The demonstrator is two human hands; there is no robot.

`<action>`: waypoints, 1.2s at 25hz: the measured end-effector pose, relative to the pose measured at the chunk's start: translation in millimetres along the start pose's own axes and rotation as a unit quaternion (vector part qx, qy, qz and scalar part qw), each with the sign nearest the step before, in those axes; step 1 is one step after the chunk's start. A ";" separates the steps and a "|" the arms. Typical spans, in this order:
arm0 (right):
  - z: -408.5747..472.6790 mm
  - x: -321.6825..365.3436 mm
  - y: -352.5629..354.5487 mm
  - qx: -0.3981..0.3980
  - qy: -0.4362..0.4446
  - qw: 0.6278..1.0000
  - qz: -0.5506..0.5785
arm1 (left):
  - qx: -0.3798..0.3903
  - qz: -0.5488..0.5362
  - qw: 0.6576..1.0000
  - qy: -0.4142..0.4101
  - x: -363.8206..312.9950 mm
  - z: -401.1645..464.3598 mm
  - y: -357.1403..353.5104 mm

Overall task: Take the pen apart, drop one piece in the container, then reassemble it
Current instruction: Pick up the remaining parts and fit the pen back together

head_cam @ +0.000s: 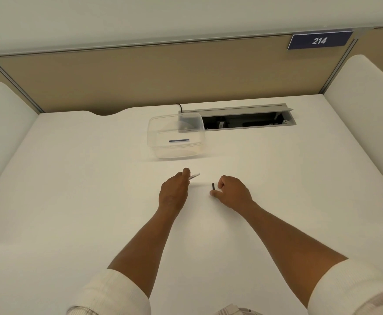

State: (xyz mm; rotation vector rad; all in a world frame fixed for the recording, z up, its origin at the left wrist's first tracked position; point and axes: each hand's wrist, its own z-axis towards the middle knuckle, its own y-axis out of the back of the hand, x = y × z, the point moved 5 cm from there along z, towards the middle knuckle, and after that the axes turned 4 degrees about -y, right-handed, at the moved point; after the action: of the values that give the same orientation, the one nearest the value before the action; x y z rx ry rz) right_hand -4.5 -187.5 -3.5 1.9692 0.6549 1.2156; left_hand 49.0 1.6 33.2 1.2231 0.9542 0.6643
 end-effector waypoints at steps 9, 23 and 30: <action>-0.3 0.0 -6.3 -0.010 -0.006 0.999 -0.043 | 0.017 0.004 1.000 -0.003 3.8 -4.5 -2.2; -12.5 4.0 16.4 -0.061 0.017 0.996 0.056 | 0.029 0.025 0.999 -0.018 -5.0 -16.0 -2.0; -32.0 10.2 16.6 -0.059 0.040 0.994 0.078 | 0.031 0.037 0.999 -0.023 -12.8 -28.4 -0.2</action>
State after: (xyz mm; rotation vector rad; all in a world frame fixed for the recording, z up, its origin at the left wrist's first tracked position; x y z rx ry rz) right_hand -28.2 -180.3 24.6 1.9099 0.4646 1.4005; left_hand 18.0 4.0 34.5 1.3273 0.9011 0.6664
